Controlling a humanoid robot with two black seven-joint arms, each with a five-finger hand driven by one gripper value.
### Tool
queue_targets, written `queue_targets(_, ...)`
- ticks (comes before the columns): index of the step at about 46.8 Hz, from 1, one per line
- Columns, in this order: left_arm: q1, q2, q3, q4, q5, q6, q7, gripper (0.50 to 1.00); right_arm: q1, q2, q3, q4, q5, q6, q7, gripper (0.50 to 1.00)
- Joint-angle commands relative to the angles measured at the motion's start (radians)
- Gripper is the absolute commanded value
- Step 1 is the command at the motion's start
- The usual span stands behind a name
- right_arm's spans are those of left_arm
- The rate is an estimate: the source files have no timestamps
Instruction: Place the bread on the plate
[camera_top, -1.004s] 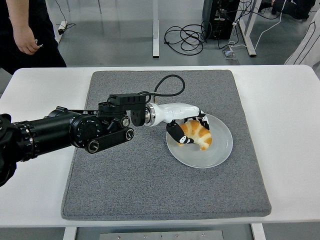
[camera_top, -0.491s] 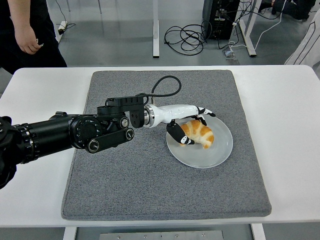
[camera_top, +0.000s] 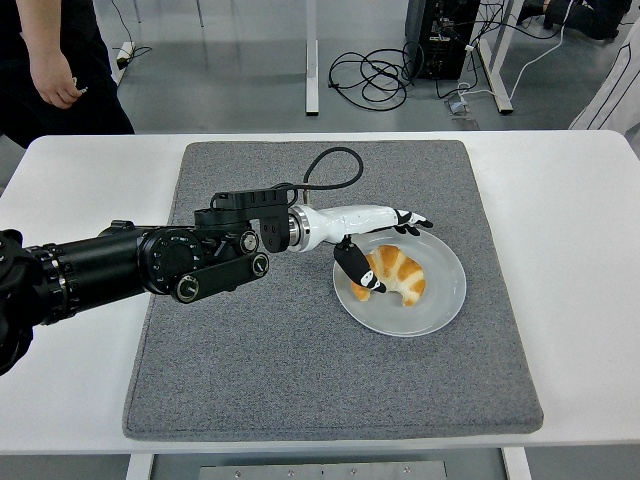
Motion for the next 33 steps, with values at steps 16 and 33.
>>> queue_targets(16,-0.097,0.108,-0.062,0.0,-0.309,-0.067,0.005,0.966,0.0,0.0,-0.002,0.0,0.0,0.0,0.0,1.0)
queue_targets(33,-0.044,0.24,-0.22,0.0,-0.651,-0.205,0.005,0.966,0.0,0.0,-0.002,0.0,0.0,0.0,0.0,1.0)
